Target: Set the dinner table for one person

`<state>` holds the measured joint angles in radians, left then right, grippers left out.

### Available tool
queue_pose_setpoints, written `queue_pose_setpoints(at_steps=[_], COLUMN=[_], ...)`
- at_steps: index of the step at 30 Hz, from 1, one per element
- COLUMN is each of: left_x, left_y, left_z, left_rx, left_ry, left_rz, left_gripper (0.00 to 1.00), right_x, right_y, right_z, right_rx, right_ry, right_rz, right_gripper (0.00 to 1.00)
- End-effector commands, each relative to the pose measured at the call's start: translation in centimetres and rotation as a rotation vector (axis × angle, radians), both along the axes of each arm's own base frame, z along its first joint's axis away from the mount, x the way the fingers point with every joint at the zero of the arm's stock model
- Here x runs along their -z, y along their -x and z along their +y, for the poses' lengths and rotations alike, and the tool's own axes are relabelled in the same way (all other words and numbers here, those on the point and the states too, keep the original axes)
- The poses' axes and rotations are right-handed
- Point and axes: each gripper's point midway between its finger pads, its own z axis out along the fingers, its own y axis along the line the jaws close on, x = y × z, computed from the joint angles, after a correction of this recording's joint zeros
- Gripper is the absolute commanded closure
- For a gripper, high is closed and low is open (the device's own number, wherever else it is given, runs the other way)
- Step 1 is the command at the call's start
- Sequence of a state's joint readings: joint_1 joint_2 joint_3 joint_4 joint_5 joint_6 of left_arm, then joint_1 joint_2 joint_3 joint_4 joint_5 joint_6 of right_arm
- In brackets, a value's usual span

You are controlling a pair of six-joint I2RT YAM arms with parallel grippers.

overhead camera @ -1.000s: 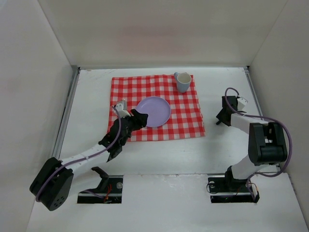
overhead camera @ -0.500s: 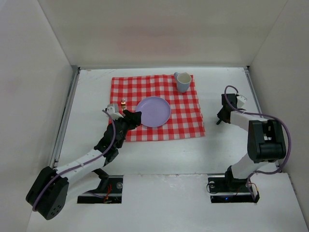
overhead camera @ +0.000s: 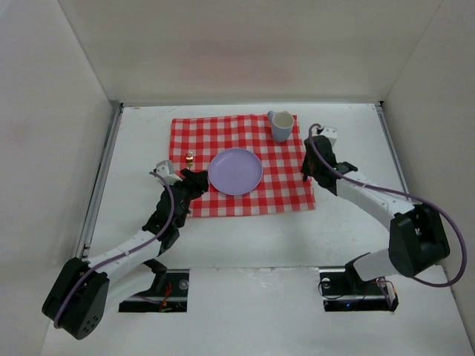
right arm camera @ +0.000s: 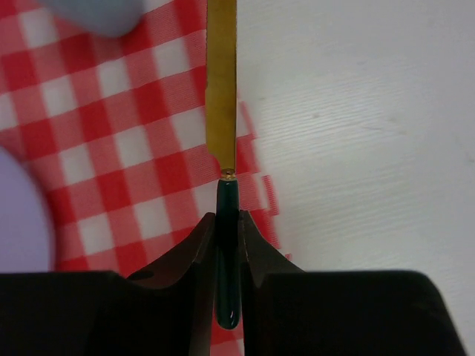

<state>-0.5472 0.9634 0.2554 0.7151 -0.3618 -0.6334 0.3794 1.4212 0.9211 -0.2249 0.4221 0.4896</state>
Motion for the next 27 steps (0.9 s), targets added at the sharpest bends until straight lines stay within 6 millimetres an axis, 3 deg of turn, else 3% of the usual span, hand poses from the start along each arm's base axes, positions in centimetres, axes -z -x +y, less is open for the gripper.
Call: queue_pose_setpoints(at_steps=[1, 4, 10, 16, 23, 27], left_x=[-1.2, -0.7, -0.4, -0.2, 0.1, 0.1], left_y=[-0.4, -0.5, -0.7, -0.9, -1.0, -1.1], left_z=[1.5, 1.5, 1.6, 1.3, 1.0, 1.1], left_rx=[-0.066, -0.067, -0.076, -0.071, -0.066, -0.069], left_ry=[0.028, 0.014, 0.004, 0.002, -0.009, -0.011], left_rz=[-0.053, -0.042, -0.035, -0.031, -0.024, -0.024], left_gripper=[0.49, 0.49, 0.49, 0.49, 0.49, 0.49], right_x=[-1.9, -0.7, 1.9, 3.3, 5.3, 5.4], right_y=[0.1, 0.0, -0.5, 0.1, -0.4, -1.3], right_z=[5.2, 9.5, 12.8, 12.8, 11.4, 10.4], right_rx=[-0.189, -0.299, -0.414, -0.457, -0.426, -0.390], right_ry=[-0.002, -0.020, -0.001, 0.016, 0.045, 0.044], right_rz=[-0.018, 0.002, 0.059, 0.102, 0.137, 0.133], right_gripper=[0.87, 0.87, 0.87, 0.87, 0.87, 0.87])
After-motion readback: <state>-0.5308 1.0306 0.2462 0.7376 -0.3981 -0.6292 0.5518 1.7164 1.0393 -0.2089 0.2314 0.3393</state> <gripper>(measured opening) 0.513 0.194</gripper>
